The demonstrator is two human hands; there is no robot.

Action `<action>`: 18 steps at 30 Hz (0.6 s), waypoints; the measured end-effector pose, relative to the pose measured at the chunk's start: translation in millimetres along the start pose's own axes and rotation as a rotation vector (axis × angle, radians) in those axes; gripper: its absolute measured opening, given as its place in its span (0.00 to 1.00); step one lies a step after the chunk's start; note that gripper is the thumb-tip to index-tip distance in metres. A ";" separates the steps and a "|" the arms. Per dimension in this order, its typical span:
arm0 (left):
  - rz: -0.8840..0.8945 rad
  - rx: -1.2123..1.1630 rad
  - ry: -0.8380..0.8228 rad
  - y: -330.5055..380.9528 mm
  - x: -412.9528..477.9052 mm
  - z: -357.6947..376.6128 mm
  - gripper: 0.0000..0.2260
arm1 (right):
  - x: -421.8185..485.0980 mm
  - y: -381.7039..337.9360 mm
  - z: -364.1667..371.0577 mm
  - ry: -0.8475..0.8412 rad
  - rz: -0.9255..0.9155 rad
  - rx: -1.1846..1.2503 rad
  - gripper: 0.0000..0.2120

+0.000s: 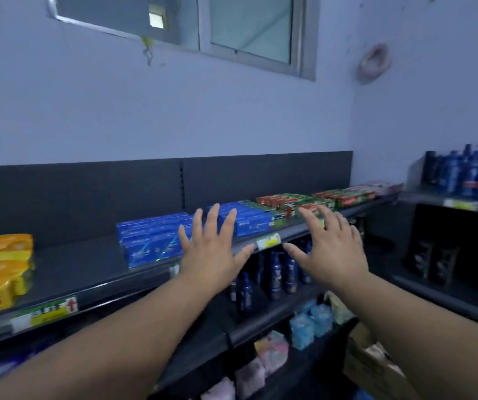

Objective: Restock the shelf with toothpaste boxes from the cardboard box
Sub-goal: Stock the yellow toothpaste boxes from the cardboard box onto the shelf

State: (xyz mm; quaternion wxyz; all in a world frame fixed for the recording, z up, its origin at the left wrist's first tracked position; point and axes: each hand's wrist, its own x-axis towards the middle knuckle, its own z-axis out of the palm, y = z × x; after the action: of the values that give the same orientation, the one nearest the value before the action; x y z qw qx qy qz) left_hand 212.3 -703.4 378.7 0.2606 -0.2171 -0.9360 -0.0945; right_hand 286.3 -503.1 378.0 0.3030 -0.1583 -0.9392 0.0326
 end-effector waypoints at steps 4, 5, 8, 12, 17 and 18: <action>0.097 -0.086 -0.011 85.5 15.1 16.3 0.34 | -13.6 76.6 -20.8 0.034 0.107 -0.062 0.37; 0.120 -0.099 -0.015 105.3 18.5 20.1 0.34 | -16.9 93.0 -24.9 0.033 0.133 -0.075 0.37; 0.197 -0.119 -0.013 158.5 29.9 32.1 0.34 | -23.8 136.0 -35.2 0.026 0.211 -0.105 0.37; 0.306 -0.178 -0.015 217.1 45.8 54.7 0.34 | -30.6 182.0 -39.0 0.033 0.299 -0.154 0.36; 0.412 -0.254 -0.080 270.6 69.3 97.2 0.33 | -28.2 226.7 -21.9 -0.016 0.392 -0.197 0.36; 0.428 -0.268 -0.086 279.3 76.3 107.1 0.34 | -24.9 235.2 -16.1 -0.022 0.406 -0.207 0.36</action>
State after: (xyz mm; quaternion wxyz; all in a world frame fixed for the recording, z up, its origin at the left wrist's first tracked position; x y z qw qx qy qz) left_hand 232.9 -397.1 346.2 0.2037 -0.4468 -0.8579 -0.1513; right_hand 380.0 -288.6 340.3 0.2623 -0.3740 -0.8896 -0.0020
